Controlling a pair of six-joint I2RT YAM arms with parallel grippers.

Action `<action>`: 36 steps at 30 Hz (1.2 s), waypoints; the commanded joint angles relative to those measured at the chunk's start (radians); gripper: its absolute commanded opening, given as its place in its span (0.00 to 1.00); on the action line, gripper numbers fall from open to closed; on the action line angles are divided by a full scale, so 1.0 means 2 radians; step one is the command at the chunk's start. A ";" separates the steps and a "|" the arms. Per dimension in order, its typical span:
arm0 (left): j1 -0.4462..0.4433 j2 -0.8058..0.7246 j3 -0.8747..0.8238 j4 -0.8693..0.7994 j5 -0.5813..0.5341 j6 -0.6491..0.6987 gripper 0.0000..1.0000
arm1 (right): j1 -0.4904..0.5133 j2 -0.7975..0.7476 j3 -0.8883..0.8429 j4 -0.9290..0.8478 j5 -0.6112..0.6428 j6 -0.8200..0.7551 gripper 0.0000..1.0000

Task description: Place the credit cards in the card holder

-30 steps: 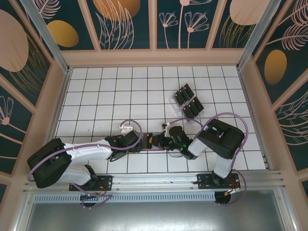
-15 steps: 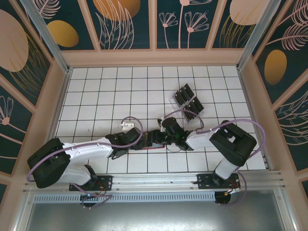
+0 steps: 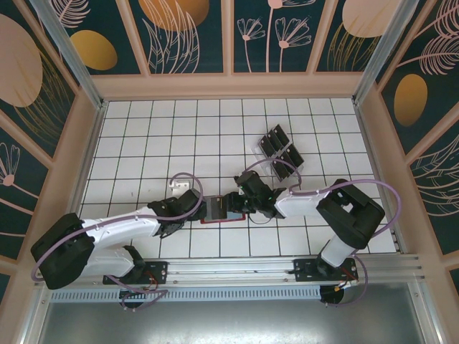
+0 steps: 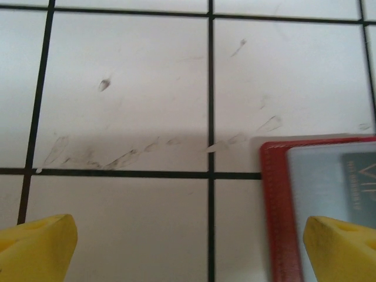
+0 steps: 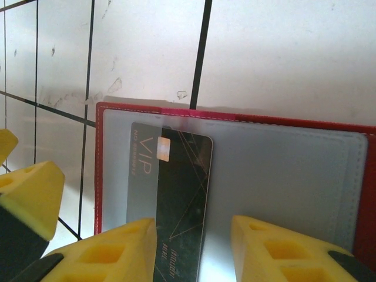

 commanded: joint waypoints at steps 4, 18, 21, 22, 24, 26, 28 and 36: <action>0.002 -0.001 -0.024 0.009 0.003 -0.021 0.99 | 0.007 0.014 0.026 -0.016 0.010 -0.012 0.34; 0.002 0.020 -0.038 0.038 0.015 -0.023 0.98 | 0.018 0.044 0.051 -0.016 0.001 -0.013 0.24; 0.003 0.023 -0.040 0.043 0.018 -0.022 0.99 | 0.019 0.050 0.059 -0.012 -0.003 -0.012 0.23; 0.003 0.024 -0.040 0.045 0.019 -0.022 0.98 | 0.019 0.052 0.061 -0.013 -0.006 -0.012 0.23; 0.003 0.026 -0.040 0.046 0.020 -0.021 0.98 | 0.022 0.058 0.070 -0.013 -0.008 -0.012 0.23; 0.002 0.027 -0.040 0.047 0.020 -0.021 0.98 | 0.024 0.065 0.077 -0.014 -0.011 -0.014 0.23; 0.002 0.027 -0.039 0.048 0.020 -0.021 0.98 | 0.025 0.072 0.084 -0.015 -0.014 -0.014 0.23; 0.002 0.003 -0.027 0.015 -0.001 -0.021 0.99 | 0.027 0.034 0.085 -0.034 0.002 -0.022 0.23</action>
